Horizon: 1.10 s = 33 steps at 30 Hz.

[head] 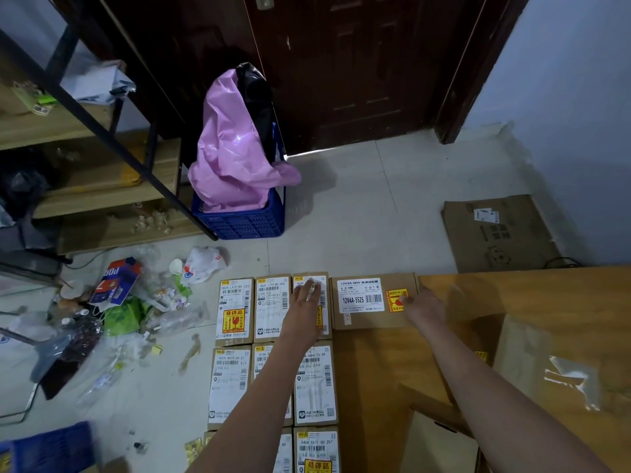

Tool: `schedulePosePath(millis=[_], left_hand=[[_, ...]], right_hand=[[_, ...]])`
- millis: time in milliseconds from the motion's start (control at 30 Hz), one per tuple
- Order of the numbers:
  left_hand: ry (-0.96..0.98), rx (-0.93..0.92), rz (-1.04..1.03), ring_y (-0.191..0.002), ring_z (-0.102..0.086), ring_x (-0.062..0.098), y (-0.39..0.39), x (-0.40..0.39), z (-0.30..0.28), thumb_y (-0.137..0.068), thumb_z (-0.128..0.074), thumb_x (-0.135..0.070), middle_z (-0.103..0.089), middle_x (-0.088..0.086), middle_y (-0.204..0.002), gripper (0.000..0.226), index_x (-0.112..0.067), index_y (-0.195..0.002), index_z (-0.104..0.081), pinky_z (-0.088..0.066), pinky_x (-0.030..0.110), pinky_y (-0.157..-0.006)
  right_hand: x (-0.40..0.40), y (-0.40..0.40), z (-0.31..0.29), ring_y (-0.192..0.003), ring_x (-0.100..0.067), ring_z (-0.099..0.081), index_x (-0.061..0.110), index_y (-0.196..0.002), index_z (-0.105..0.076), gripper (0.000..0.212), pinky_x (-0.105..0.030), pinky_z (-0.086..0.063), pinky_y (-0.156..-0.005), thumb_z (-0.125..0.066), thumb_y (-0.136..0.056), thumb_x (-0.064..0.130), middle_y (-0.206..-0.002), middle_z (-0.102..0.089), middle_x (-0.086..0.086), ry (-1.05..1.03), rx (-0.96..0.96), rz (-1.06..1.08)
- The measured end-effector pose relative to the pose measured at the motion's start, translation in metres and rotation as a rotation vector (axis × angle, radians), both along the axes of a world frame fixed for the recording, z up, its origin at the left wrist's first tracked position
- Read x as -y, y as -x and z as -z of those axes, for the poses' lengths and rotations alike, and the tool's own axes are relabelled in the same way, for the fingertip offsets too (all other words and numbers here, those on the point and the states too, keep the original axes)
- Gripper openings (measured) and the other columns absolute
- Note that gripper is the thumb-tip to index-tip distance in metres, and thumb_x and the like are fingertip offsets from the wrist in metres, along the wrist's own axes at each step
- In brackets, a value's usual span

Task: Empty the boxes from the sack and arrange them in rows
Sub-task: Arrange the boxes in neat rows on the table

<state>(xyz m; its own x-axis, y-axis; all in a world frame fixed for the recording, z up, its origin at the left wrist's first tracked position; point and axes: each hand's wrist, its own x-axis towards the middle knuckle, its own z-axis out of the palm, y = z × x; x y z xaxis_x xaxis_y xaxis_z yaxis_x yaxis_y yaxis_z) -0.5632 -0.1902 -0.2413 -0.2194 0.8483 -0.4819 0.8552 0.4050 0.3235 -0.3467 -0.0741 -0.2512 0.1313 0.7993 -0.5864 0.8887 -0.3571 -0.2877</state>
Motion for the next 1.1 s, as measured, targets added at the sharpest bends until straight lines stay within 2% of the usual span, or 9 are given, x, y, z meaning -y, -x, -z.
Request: schedulePosePath(millis=[200, 300, 400, 500, 667, 900, 1000, 1100], left_hand=[[0.011, 0.0, 0.009, -0.152, 0.001, 0.026, -0.001, -0.002, -0.001, -0.084, -0.073, -0.01, 0.002, -0.002, -0.164, 0.1, -0.019, -0.157, -0.006, -0.035, 0.039, -0.115], [-0.004, 0.021, 0.003, -0.152, 0.001, 0.025, -0.002, 0.001, -0.004, -0.084, -0.072, -0.008, 0.003, -0.001, -0.164, 0.099, -0.02, -0.157, -0.006, -0.035, 0.04, -0.115], [-0.05, 0.058, -0.021, -0.152, 0.001, 0.024, -0.01, 0.004, -0.009, -0.087, -0.068, -0.009, 0.0, 0.001, -0.164, 0.092, -0.021, -0.157, -0.009, -0.028, 0.04, -0.119], [-0.12, 0.111, -0.054, -0.152, -0.004, 0.025, -0.027, 0.002, -0.02, -0.094, -0.059, -0.015, -0.007, 0.003, -0.164, 0.078, -0.019, -0.156, -0.013, -0.023, 0.04, -0.121], [-0.133, 0.126, -0.012, -0.151, -0.01, 0.027, -0.064, 0.001, -0.037, -0.096, -0.055, -0.02, -0.012, 0.007, -0.163, 0.071, -0.015, -0.156, -0.017, -0.02, 0.04, -0.122], [-0.147, 0.178, 0.108, -0.148, -0.02, 0.027, -0.132, 0.01, -0.062, -0.095, -0.057, -0.019, -0.019, 0.008, -0.161, 0.068, -0.013, -0.154, -0.023, -0.028, 0.038, -0.118], [-0.128, 0.202, 0.17, -0.146, -0.023, 0.03, -0.161, 0.02, -0.07, -0.095, -0.056, -0.02, -0.021, 0.011, -0.159, 0.068, -0.012, -0.154, -0.023, -0.029, 0.038, -0.117], [-0.102, 0.23, 0.195, -0.142, -0.032, 0.031, -0.188, 0.033, -0.076, -0.095, -0.057, -0.02, -0.024, 0.011, -0.158, 0.067, -0.013, -0.154, -0.025, -0.033, 0.037, -0.113]], right_hand=[[0.001, 0.0, -0.005, -0.124, -0.031, -0.055, 0.01, -0.139, -0.044, 0.048, -0.033, -0.045, -0.094, -0.056, -0.099, 0.033, -0.135, -0.058, -0.012, 0.073, -0.082, 0.067], [-0.001, 0.0, -0.014, -0.126, -0.033, -0.052, 0.004, -0.144, -0.034, 0.059, -0.034, -0.045, -0.094, -0.058, -0.097, 0.03, -0.139, -0.052, -0.016, 0.136, -0.148, 0.131], [0.002, -0.001, -0.022, -0.132, -0.034, -0.046, 0.001, -0.152, -0.015, 0.074, -0.036, -0.041, -0.102, -0.055, -0.096, 0.03, -0.146, -0.046, -0.017, 0.12, -0.182, 0.132], [0.007, -0.004, -0.032, -0.136, -0.035, -0.04, 0.003, -0.154, -0.01, 0.075, -0.039, -0.037, -0.109, -0.051, -0.097, 0.029, -0.148, -0.041, -0.019, 0.05, -0.164, 0.069], [0.02, -0.016, -0.056, -0.133, -0.035, -0.042, 0.008, -0.15, -0.025, 0.063, -0.037, -0.038, -0.105, -0.053, -0.095, 0.022, -0.142, -0.048, -0.017, -0.002, -0.243, 0.02], [0.048, -0.064, -0.09, -0.145, -0.029, -0.027, 0.002, -0.152, -0.027, 0.074, -0.029, -0.028, -0.113, -0.057, -0.093, 0.036, -0.155, -0.034, -0.016, -0.088, -0.27, -0.005], [0.064, -0.095, -0.095, -0.137, -0.03, -0.042, 0.007, -0.145, -0.044, 0.065, -0.031, -0.035, -0.112, -0.053, -0.087, 0.036, -0.15, -0.044, -0.012, -0.12, -0.3, -0.001], [0.088, -0.121, -0.109, -0.114, -0.029, -0.061, 0.009, -0.128, -0.061, 0.038, -0.029, -0.048, -0.092, -0.056, -0.094, 0.024, -0.121, -0.066, -0.011, -0.252, -0.332, 0.092]])
